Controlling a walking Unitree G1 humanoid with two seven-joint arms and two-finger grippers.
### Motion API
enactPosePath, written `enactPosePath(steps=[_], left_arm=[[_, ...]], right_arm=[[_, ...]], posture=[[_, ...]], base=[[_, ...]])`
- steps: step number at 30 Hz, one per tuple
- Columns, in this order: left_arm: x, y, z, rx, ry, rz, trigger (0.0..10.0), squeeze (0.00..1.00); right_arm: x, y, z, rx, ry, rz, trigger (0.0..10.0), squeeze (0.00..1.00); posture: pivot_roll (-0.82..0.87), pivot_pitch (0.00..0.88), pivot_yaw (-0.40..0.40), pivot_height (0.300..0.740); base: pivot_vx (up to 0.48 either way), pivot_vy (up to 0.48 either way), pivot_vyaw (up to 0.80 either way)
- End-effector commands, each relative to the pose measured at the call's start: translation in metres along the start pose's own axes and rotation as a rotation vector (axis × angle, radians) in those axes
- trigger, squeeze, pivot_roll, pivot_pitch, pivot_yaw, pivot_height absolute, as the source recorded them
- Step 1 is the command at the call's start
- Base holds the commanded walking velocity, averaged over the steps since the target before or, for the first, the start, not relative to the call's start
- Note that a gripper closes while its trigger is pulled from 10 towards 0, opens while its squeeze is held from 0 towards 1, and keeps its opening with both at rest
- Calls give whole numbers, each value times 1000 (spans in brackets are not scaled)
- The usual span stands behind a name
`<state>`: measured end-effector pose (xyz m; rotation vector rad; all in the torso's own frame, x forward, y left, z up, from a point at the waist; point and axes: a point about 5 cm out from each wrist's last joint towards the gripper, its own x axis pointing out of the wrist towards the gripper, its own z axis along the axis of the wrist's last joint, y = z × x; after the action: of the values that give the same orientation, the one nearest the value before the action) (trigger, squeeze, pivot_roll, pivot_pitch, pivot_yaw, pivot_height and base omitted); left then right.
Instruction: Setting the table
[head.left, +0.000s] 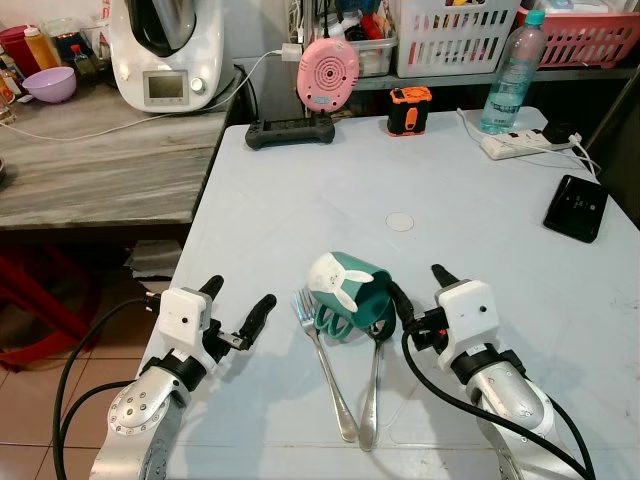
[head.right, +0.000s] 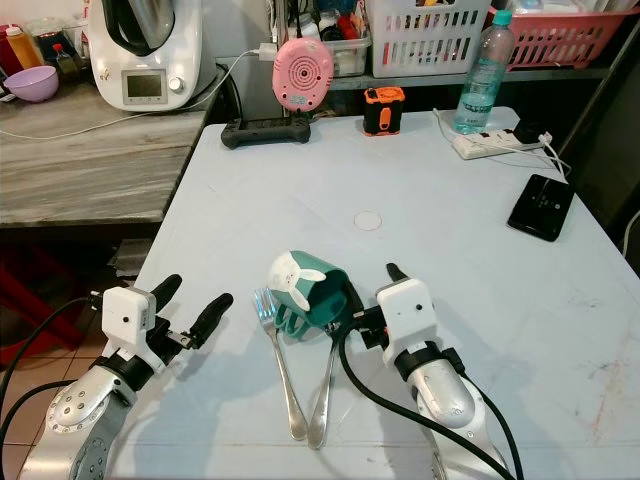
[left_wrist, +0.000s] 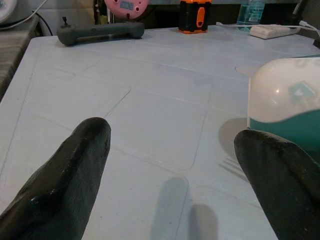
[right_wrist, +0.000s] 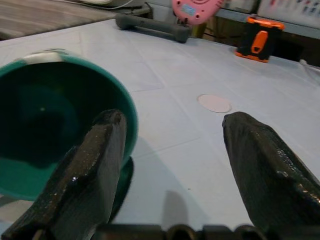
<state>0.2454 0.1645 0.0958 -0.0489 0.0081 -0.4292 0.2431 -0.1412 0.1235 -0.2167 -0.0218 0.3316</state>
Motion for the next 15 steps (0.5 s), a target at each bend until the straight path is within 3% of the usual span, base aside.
enactPosePath(steps=[1,11,12,13,14,15], left_arm=[[2,0,6,13,-23,-9,10000,0],[6,-1,8,11,-32,-19,10000,0],[6,-1,8,11,-32,-19,10000,0],[6,-2,8,10,-32,-20,10000,0],[5,-2,8,10,-32,-20,10000,0],[5,-2,8,9,-33,-21,10000,0]], right_arm=[[4,2,1,1,3,48,10000,0],[27,-14,4,-87,25,154,10000,0],[28,-15,4,-87,27,162,9333,0],[30,-15,4,-95,33,177,4784,0],[31,-15,4,-99,38,187,4784,0],[33,-16,4,-110,34,206,549,0]], posture=[[-111,74,81,740],[-111,75,84,740],[-111,75,84,740],[-106,77,83,740],[-106,77,83,740],[-106,77,83,740]], base=[[0,0,0],[0,0,0],[0,0,0],[0,0,0],[0,0,0],[0,0,0]])
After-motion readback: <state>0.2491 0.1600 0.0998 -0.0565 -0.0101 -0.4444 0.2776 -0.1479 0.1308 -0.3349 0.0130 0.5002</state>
